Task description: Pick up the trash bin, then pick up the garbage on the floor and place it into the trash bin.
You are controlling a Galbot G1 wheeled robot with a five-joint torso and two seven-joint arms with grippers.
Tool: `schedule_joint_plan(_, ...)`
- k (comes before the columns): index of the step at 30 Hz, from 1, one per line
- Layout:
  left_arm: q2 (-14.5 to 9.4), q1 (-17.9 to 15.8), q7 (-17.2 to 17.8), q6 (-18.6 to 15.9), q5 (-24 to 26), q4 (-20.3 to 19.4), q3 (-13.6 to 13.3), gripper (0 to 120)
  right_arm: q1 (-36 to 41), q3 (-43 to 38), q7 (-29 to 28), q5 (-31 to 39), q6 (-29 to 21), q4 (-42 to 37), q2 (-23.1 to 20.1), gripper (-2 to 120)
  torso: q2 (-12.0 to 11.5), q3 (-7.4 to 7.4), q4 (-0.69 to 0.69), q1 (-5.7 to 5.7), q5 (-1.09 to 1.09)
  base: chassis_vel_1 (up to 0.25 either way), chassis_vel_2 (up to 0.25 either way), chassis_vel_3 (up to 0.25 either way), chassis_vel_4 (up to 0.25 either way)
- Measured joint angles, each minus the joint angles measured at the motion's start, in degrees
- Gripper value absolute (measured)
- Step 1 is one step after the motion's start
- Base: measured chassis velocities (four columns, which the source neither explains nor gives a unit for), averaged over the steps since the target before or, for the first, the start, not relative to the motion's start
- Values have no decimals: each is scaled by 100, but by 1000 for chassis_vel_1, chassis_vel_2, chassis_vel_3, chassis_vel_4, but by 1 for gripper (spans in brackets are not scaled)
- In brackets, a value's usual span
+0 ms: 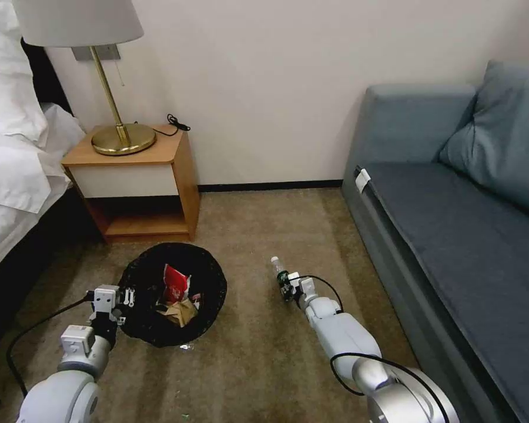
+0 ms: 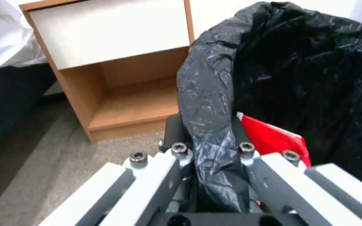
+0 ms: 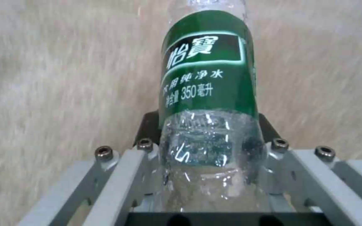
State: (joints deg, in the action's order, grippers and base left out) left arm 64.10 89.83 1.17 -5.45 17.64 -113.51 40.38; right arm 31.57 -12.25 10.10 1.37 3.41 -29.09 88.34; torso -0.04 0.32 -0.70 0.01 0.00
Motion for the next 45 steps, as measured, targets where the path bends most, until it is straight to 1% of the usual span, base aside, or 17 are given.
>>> schedule_joint_plan(5, 11, -144, 49, -84, 59, 5, -94, 5, 87, -18, -7, 50, 605, -608, -206, 29, 0, 0, -1, 0, 0, 0, 0, 0, 0)
schedule_joint_plan(8, 15, -177, 57, -98, 67, 18, -119, 5, 107, -25, -1, 75, 723, -779, -256, 29, 0, 0, -1, 0, 0, 0, 0, 0, 0)
schedule_joint_plan(10, 38, -276, 84, -119, 101, 64, -190, 5, 165, -9, 30, 216, 924, -1253, -383, 29, 0, 0, 0, 0, 0, 0, 0, 0, 0)
schedule_joint_plan(11, 38, -276, 84, -119, 101, 64, -190, 5, 165, -9, 30, 216, 924, -1253, -383, 29, 0, 0, 0, 0, 0, 0, 0, 0, 0)
schedule_joint_plan(12, 50, -322, 92, -123, 109, 92, -223, 5, 208, 52, 43, 333, 955, -1529, -456, 29, 0, 0, 0, 0, 0, 0, 0, 0, 0)
schedule_joint_plan(14, 82, -430, 105, -127, 135, 164, -304, 5, 281, 239, 60, 604, 934, -2078, -576, 29, 0, 0, -1, 0, 0, 0, 0, 0, 0)
schedule_joint_plan(15, 82, -430, 105, -127, 135, 164, -304, 5, 281, 239, 60, 604, 934, -2078, -576, 29, 0, 0, -1, 0, 0, 0, 0, 0, 0)
schedule_joint_plan(16, 111, -500, 114, -132, 157, 197, -360, 5, 318, 379, 68, 785, 880, -2429, -643, 29, 0, 0, 0, 0, 0, 0, 0, 0, 0)
schedule_joint_plan(17, 111, -500, 114, -132, 157, 197, -360, 5, 318, 379, 68, 785, 880, -2429, -643, 29, 0, 0, 0, 0, 0, 0, 0, 0, 0)
schedule_joint_plan(20, 190, -676, 129, -147, 172, 294, -499, 5, 424, 822, 80, 1265, 641, -3381, -793, 29, 0, 0, 0, 0, -1, 0, 0, 0, 0)
schedule_joint_plan(21, 190, -676, 129, -147, 172, 294, -499, 5, 424, 822, 80, 1265, 641, -3381, -793, 29, 0, 0, 0, 0, -1, 0, 0, 0, 0)
schedule_joint_plan(22, 218, -734, 132, -149, 176, 326, -543, 5, 466, 1005, 82, 1456, 536, -3751, -832, 29, 0, 0, 0, 0, -1, 0, 0, 0, 0)
schedule_joint_plan(23, 218, -734, 132, -149, 176, 326, -543, 5, 466, 1005, 82, 1456, 536, -3751, -832, 29, 0, 0, 0, 0, -1, 0, 0, 0, 0)
schedule_joint_plan(26, 244, -816, 137, -151, 194, 370, -579, 5, 559, 1511, 80, 1867, 274, -4425, -877, 29, 0, 0, 0, 0, -1, 0, 0, 0, 0)
schedule_joint_plan(32, 215, -867, 140, -152, 258, 413, -528, 5, 717, 2131, 52, 2048, 122, -4759, -859, 29, 0, 0, 1, 0, -1, 0, 0, 0, 0)
schedule_joint_plan(37, 182, -900, 142, -152, 306, 432, -500, 5, 886, 2431, 44, 2033, 113, -4910, -871, 29, 0, 0, 1, 0, -1, 0, 0, 0, 0)
schedule_joint_plan(45, 177, -972, 146, -152, 323, 494, -510, 5, 1065, 2638, 40, 2036, 97, -5155, -929, 29, 0, 0, 0, 0, -1, 0, 0, 0, 0)
